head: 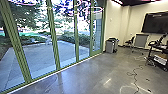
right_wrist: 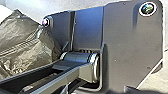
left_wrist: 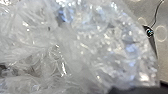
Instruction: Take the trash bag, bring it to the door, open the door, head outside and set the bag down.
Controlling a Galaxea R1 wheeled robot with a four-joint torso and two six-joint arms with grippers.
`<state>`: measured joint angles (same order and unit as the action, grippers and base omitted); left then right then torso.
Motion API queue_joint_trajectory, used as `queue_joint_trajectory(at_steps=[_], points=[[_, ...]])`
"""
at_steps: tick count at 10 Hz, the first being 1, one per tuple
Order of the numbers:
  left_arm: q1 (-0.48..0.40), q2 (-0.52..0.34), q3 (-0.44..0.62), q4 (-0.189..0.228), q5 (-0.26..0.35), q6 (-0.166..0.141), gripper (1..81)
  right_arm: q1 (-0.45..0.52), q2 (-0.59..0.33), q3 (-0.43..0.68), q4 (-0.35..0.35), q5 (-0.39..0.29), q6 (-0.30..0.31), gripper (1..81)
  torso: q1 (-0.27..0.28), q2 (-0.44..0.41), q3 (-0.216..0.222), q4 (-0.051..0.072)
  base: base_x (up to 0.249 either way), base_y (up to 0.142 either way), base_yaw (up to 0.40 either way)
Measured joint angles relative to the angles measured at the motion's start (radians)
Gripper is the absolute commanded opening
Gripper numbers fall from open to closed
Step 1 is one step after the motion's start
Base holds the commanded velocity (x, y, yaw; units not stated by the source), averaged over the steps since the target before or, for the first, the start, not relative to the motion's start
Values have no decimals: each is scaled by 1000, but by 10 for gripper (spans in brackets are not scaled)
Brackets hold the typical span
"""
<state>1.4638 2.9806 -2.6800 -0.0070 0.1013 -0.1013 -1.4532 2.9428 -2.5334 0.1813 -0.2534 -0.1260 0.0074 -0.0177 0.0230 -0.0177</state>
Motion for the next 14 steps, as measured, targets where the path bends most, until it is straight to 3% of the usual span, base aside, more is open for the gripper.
queue_joint_trajectory(at_steps=[14], points=[[17, 1, 0, 0, 1, 1, 10, -13, 0, 0, 0, -1, 0, 811, -2, -1, 0, 0, 18, 0, 0]])
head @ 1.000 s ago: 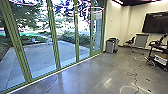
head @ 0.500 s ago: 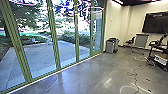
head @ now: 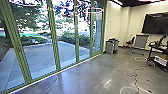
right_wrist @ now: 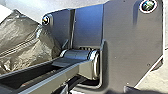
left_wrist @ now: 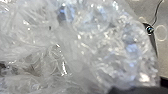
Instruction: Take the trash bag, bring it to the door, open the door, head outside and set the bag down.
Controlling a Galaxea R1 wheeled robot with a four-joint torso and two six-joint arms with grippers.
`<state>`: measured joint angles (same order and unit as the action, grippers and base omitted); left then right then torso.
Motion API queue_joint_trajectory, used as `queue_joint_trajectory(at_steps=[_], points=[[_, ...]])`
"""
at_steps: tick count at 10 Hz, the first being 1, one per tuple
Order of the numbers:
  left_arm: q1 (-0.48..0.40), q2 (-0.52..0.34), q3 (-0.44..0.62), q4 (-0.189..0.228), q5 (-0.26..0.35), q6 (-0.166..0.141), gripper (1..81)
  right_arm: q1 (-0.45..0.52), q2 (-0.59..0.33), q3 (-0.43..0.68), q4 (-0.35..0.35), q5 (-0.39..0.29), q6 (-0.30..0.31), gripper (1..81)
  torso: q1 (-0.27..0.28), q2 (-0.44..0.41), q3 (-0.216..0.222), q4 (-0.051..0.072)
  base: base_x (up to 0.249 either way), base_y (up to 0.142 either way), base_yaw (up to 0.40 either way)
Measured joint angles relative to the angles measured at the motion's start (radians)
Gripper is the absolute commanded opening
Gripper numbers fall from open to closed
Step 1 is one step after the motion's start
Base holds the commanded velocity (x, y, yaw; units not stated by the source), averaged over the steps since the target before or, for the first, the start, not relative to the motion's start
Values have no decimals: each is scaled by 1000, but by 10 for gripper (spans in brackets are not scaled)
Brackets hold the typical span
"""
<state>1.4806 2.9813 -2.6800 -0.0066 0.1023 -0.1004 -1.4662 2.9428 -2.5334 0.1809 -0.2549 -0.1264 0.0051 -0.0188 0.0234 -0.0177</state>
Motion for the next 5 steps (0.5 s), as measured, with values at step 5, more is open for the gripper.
queue_joint_trajectory(at_steps=[5], points=[[-9, 0, 0, 0, -1, 0, 10, 4, 0, 0, 0, 0, 0, 811, 0, 0, 0, 0, 124, 0, 0]])
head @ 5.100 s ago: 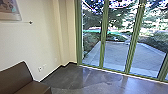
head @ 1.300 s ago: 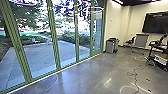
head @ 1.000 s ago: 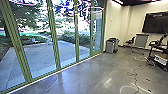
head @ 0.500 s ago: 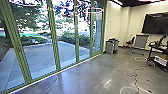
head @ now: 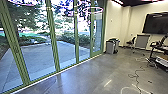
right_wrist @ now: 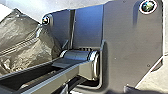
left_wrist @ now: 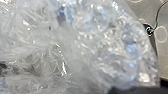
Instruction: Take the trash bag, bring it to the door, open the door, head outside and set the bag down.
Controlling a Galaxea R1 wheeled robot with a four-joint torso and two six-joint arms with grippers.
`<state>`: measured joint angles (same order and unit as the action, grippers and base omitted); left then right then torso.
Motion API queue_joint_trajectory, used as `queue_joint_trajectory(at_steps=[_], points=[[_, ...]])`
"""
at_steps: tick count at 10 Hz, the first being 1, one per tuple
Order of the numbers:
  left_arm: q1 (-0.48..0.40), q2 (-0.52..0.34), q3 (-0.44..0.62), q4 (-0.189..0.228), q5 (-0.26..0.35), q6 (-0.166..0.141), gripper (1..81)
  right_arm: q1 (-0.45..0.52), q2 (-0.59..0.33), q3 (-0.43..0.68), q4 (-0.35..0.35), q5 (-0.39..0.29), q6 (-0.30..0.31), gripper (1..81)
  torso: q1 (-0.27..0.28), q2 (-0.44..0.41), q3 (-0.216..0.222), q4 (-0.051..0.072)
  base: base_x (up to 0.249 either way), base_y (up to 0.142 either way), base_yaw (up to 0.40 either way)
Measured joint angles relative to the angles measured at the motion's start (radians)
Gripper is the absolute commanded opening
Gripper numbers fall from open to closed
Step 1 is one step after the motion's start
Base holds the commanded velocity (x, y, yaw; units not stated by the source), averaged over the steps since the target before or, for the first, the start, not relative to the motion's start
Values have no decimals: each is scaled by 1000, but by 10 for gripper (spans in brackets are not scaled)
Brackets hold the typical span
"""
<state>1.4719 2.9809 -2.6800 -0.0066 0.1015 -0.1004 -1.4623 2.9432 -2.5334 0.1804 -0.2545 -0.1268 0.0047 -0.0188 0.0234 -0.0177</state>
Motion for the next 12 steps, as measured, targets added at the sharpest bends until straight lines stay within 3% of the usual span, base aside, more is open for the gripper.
queue_joint_trajectory(at_steps=[6, 12], points=[[-3, 0, 0, 0, -2, 0, 10, 3, 0, 0, -1, 1, 0, 811, 1, 0, 0, 0, 133, 0, 0], [-1, 0, 0, 0, -3, 0, 10, 2, 0, 0, -2, 1, 0, 811, 0, 0, 0, 0, 133, -72, 0]])
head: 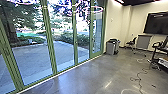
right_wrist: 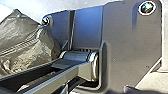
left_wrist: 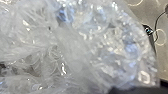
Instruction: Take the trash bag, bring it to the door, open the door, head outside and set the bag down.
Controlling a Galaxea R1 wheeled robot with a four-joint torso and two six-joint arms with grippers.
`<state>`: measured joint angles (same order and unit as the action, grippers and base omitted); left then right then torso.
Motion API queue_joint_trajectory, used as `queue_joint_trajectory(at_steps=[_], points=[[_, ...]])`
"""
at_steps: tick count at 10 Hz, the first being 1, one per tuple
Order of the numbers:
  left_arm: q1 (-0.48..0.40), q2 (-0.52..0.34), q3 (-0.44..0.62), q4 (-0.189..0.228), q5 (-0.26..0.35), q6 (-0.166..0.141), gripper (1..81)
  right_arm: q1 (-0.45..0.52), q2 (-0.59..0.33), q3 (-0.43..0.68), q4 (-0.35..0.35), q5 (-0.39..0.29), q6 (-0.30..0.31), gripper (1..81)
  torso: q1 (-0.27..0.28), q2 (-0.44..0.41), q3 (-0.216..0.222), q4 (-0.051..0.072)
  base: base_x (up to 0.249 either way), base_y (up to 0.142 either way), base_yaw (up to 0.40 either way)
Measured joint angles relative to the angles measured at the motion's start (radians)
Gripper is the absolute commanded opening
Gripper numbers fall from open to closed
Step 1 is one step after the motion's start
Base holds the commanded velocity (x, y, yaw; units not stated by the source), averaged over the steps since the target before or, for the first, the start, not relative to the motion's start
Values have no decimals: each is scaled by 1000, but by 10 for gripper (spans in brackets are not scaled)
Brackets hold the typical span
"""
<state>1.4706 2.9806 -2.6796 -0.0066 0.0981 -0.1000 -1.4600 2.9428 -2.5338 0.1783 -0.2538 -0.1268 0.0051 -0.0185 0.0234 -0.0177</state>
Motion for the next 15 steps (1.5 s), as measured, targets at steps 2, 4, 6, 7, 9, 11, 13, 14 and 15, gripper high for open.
queue_joint_trajectory(at_steps=[2, 4, 6, 7, 9, 11, 13, 14, 15], points=[[-1, 0, 0, 0, 0, 0, 10, 2, 2, 0, 0, 0, 0, 811, 0, 0, 0, 0, 133, -37, 0], [-1, 1, 0, 0, 0, 0, 10, 2, 0, 0, 0, 0, 0, 811, 0, 0, 0, 0, 132, 0, 0], [0, 0, 0, 0, 0, 0, 10, 0, 0, -1, 0, 0, 0, 811, 0, 0, 0, 0, 132, 0, 0], [-1, 0, 0, 0, 0, 0, 10, 2, 3, 0, 0, 0, 0, 811, 0, 0, 0, 0, 132, 0, 0], [-1, 0, 0, 0, 0, 0, 10, 1, 0, -1, 0, 0, 0, 811, 0, 0, 0, 0, 133, 0, 0], [-1, 0, 0, 0, 0, 0, 10, 0, 1, -1, 0, 0, 0, 811, 0, 0, 0, 0, 134, 0, 0], [-1, 0, 0, 0, 0, 0, 10, 0, 1, -1, 0, 0, 0, 811, 0, 0, 0, 0, 136, 0, 0], [-1, 0, 0, 0, 0, 0, 10, 0, 1, -1, 0, 0, 0, 811, 0, 0, 0, 0, 136, 0, 0], [-1, 0, 0, 0, 0, 0, 10, 0, 1, -1, 0, 0, 0, 811, 0, 0, 0, 0, 136, 0, 0]])
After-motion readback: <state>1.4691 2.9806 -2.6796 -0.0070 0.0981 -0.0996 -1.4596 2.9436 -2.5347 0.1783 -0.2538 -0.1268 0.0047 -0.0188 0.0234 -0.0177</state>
